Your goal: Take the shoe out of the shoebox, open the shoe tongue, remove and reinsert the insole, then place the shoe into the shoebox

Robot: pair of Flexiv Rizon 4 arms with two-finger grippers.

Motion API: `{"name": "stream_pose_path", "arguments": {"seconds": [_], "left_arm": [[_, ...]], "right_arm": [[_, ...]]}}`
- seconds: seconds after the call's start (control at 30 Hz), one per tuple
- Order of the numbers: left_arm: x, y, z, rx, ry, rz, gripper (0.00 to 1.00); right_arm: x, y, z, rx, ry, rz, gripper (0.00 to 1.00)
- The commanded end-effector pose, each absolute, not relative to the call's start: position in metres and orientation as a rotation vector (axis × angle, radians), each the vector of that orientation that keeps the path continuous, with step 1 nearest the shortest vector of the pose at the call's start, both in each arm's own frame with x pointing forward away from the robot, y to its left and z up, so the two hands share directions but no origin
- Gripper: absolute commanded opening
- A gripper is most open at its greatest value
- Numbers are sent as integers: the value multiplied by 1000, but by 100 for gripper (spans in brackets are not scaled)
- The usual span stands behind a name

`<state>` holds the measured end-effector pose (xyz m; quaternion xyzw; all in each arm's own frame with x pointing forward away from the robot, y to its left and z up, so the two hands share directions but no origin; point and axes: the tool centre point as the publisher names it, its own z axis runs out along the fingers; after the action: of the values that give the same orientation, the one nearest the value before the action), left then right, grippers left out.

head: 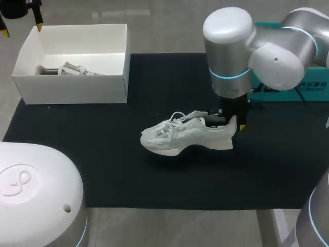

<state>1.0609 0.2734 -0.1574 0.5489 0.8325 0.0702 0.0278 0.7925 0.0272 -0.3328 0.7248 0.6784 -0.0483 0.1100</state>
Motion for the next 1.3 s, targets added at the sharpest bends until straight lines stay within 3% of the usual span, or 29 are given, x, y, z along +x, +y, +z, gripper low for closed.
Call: {"name": "stream_pose_path", "arguments": {"seconds": [0.03,1.3], "left_arm": [[1061,273,-157,1696,2572,220,100],[1061,273,-157,1696,2572,220,100]], "right_arm": [[798,34,-350,2149,1984,-132,0],[780,14,-406,2308,1871,-181,0]]}}
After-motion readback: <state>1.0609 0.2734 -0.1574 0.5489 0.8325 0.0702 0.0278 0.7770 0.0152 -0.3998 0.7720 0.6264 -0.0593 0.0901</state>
